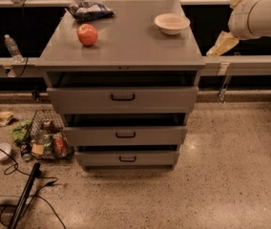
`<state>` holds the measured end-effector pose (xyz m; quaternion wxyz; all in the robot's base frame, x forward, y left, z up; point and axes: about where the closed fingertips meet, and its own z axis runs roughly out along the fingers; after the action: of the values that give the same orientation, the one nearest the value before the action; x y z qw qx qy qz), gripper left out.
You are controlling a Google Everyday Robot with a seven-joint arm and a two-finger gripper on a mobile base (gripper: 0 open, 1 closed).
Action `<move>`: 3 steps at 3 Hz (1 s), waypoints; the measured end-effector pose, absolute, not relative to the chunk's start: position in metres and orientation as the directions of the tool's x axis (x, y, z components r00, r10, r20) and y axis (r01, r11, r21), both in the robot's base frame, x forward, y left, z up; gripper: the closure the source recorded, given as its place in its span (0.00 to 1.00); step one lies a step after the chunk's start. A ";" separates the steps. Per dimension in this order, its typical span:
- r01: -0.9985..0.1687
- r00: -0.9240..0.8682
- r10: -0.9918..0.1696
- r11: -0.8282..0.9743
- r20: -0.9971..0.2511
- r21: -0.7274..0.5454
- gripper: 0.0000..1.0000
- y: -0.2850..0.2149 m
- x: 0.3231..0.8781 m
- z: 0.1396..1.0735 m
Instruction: Move paper bowl near blue chip bag
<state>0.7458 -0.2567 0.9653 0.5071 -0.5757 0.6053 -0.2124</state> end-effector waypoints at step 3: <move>-0.435 0.218 -0.920 0.207 -0.326 -0.876 0.00 -0.239 0.794 0.963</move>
Offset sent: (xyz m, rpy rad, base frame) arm 0.0539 0.0153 0.0067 -0.0113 -0.0874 -0.0064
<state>0.7940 -0.2391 0.9628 0.5174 -0.5843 0.5796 -0.2345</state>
